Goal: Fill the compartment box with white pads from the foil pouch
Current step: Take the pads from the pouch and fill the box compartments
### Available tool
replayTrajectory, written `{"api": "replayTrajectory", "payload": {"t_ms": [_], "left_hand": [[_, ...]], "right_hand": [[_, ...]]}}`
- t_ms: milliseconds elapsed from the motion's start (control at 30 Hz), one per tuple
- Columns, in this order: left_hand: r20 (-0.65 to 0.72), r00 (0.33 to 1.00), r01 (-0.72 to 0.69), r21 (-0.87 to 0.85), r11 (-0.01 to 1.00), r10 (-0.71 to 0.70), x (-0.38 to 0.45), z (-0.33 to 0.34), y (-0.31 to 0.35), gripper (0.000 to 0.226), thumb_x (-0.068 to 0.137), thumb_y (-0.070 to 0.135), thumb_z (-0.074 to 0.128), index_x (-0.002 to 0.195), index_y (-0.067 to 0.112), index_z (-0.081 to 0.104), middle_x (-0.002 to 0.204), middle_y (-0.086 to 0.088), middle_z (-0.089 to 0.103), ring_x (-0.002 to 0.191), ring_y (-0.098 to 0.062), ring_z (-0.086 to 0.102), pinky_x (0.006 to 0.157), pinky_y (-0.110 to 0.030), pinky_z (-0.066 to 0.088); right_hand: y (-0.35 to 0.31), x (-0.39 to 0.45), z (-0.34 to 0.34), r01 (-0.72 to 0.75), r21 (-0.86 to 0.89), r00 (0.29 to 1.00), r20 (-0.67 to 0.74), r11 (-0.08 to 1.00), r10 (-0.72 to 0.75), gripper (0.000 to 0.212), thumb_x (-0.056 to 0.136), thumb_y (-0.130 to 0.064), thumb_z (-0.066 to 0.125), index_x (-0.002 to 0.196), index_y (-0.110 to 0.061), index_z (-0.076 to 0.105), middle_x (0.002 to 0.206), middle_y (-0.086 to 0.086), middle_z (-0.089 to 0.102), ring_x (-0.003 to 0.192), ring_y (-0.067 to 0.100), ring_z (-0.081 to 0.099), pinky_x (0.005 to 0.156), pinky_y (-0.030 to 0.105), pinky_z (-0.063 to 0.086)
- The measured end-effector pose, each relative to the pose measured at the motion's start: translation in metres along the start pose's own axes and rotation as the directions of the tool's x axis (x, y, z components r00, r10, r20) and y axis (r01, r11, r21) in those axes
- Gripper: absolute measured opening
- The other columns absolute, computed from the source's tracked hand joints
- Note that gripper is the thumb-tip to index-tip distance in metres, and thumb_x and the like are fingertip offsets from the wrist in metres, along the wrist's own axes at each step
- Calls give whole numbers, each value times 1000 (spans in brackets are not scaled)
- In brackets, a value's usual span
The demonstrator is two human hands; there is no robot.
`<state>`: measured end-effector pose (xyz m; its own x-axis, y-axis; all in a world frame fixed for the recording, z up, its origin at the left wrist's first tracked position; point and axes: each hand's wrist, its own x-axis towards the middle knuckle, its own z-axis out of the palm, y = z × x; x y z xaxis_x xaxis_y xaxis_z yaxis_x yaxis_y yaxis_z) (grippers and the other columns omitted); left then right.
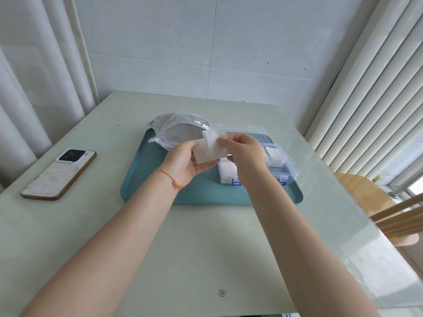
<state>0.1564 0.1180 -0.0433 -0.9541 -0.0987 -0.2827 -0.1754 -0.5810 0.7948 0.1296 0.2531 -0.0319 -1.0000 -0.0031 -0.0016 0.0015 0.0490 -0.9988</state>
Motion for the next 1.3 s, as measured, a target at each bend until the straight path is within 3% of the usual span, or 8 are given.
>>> {"api": "replayTrajectory", "payload": {"t_ms": [167,300,500,600,733,867,1133,1300], "left_hand": [[164,986,19,127,992,-40,-2,8,-2,48,103,42,39,122,5,62,112,-17,70,96,-28,68,86,-45,58],[101,994,-60,227,972,37,-1,10,-5,22,99,11,48,113,1,63,97,-17,69,79,-24,70,76,-38,61],[109,994,-69,356,932,32,-3,16,-6,11,94,4,55,99,8,63,65,-3,69,55,-15,68,45,-26,53],[154,988,-57,394,918,-4,-1,26,-8,12,92,9,57,99,13,64,78,-4,68,61,-14,67,48,-24,52],[262,957,53,265,963,-125,-1,42,-9,16,95,9,50,86,16,63,72,-1,64,60,-13,66,49,-20,51],[266,945,113,279,954,-189,5,57,-13,15,91,8,52,80,14,60,75,-3,54,66,-15,54,49,-19,47],[306,908,184,323,929,-286,22,77,-22,17,74,9,62,89,16,56,83,-4,53,77,-16,54,65,-25,48],[335,904,142,353,925,-267,22,80,-25,11,95,12,52,85,15,58,72,-2,55,66,-12,59,58,-22,50]], "right_hand": [[1,-2,7,78,-160,996,-25,984,-83,13,80,-15,72,86,-16,61,82,-3,67,77,15,63,64,25,50],[4,-3,2,261,-468,956,2,844,-294,22,82,-22,70,98,-18,56,87,-8,54,84,13,54,70,23,45],[-8,-5,-27,577,-661,810,537,479,-234,104,62,-47,87,147,-28,31,145,-8,35,134,18,30,107,38,31],[-11,-6,-30,611,-736,791,577,289,-203,99,66,-45,83,147,-25,30,139,-6,43,129,19,35,104,40,31],[-10,-4,-40,630,-705,776,549,327,-311,70,69,-48,80,125,-23,48,109,-10,51,109,19,46,95,40,36],[-7,0,-55,657,-670,752,559,345,-349,93,61,-48,84,140,-29,38,130,-9,46,120,18,43,95,40,36],[-10,4,-75,659,-656,747,514,367,-422,85,65,-48,84,137,-27,44,116,-8,56,110,18,47,95,40,37],[-12,5,-75,643,-652,764,512,402,-391,89,66,-46,85,141,-28,40,115,-8,57,109,18,48,97,36,34]]}}
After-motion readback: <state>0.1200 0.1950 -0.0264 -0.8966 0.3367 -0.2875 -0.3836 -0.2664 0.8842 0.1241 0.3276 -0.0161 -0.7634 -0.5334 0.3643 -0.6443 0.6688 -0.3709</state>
